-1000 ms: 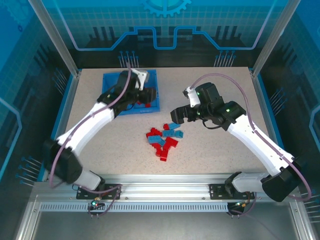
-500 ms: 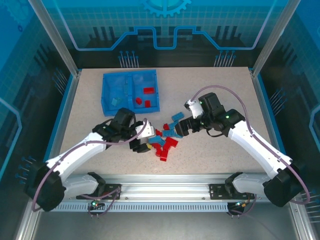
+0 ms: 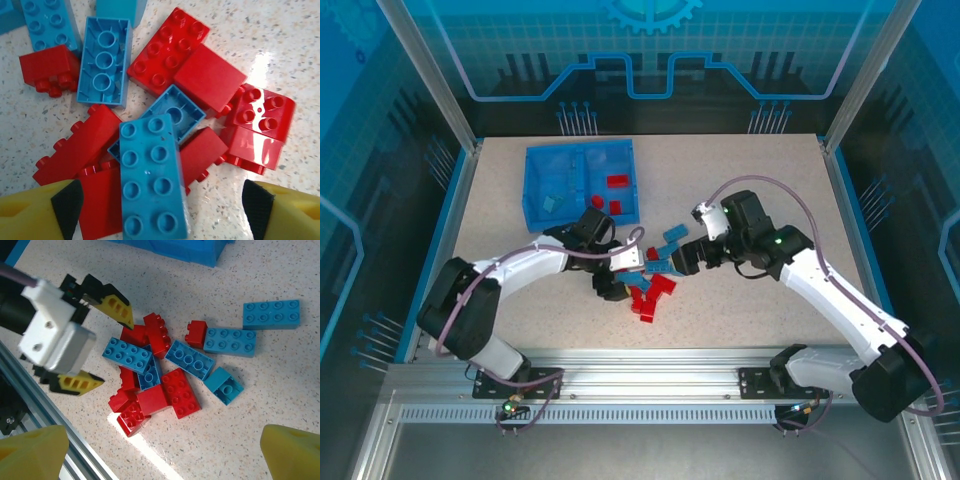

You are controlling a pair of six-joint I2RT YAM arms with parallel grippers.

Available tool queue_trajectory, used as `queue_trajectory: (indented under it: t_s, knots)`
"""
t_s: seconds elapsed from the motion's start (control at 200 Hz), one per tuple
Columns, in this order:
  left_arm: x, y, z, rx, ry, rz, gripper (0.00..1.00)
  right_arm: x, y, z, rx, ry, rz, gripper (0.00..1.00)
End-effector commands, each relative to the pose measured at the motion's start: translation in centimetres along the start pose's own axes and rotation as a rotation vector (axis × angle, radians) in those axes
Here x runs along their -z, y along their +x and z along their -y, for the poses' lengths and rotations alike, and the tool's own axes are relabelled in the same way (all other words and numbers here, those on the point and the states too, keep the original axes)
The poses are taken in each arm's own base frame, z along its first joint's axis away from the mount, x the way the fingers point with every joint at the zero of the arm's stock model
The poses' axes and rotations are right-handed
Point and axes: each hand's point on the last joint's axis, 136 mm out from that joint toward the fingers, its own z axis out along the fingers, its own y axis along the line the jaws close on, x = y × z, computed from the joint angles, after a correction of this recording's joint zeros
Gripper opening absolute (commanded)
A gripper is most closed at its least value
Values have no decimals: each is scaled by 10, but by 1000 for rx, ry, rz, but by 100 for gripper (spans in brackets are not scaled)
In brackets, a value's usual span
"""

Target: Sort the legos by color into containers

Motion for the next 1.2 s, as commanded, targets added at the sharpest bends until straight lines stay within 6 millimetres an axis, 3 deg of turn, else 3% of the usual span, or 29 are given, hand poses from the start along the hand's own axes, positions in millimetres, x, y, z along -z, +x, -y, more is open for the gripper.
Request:
queue_trajectory:
  t_s: [0.0,0.15,0.4,0.515,0.635,0.84,0.97,1.096,1.196]
  knots:
    - [-5,3,-6,5,20,-37,80,9,0,0,-7,-8,30,100]
    - [-13,7,-7,34,49,-63,71,12,2,2,-11,6,34,100]
    - [-17,15,-5,34,57,-93,31,15,1,6,-20,29,44,100]
    - [-14,13,-7,31,44,-81,32,16,1,6,-20,28,45,100]
    - [-1,-5,-11,12,-7,-9,33,16,-1,3,-20,16,48,100]
    - [53,-51,-29,7,-189,209,34,20,-14,-6,-22,-32,97,100]
    - [104,-65,-53,111,-328,355,36,23,-25,-11,-25,-47,136,100]
    - [162,-58,-101,367,-538,467,36,22,-33,-7,-30,-30,159,100]
    - [201,-23,-151,736,-710,452,35,19,-38,-5,-37,-21,162,100]
